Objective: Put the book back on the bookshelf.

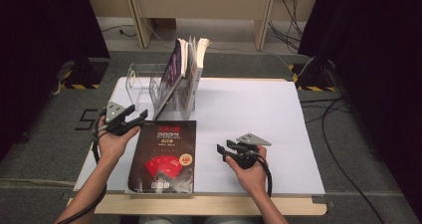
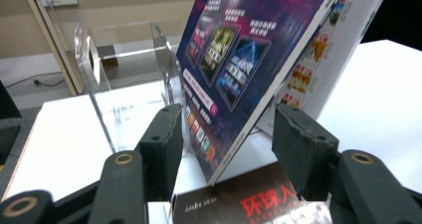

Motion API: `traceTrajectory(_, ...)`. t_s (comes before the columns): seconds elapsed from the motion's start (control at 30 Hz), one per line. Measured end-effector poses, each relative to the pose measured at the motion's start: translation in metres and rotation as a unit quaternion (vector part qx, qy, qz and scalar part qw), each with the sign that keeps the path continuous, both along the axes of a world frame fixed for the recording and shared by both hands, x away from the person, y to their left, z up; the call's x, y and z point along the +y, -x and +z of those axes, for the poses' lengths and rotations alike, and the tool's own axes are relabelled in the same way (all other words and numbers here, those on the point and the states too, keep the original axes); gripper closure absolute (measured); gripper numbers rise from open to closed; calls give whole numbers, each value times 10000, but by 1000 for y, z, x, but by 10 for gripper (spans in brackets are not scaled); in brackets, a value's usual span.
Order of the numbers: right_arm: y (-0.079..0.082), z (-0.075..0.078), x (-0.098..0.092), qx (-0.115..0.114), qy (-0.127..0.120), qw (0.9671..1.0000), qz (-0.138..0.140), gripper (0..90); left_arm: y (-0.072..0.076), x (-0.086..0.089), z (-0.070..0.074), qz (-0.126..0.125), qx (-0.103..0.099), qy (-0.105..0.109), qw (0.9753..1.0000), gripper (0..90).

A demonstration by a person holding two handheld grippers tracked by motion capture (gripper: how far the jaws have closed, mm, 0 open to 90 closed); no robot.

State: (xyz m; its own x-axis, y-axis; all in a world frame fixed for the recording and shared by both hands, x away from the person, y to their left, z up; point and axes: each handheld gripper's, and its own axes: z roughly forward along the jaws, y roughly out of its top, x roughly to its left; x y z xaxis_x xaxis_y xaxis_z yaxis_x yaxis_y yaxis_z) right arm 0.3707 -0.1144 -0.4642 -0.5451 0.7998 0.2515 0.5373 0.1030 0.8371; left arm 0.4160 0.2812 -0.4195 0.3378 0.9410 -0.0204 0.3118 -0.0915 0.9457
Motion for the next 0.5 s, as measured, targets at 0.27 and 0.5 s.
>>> traceTrajectory(0.27,0,0,1,12,10,10000,12,536,10,11,-13,61,185,120,9997,426)
traceTrajectory(0.5,0,1,2,13,2,10000,14,536,18,15,-21,42,296,151,9994,419)
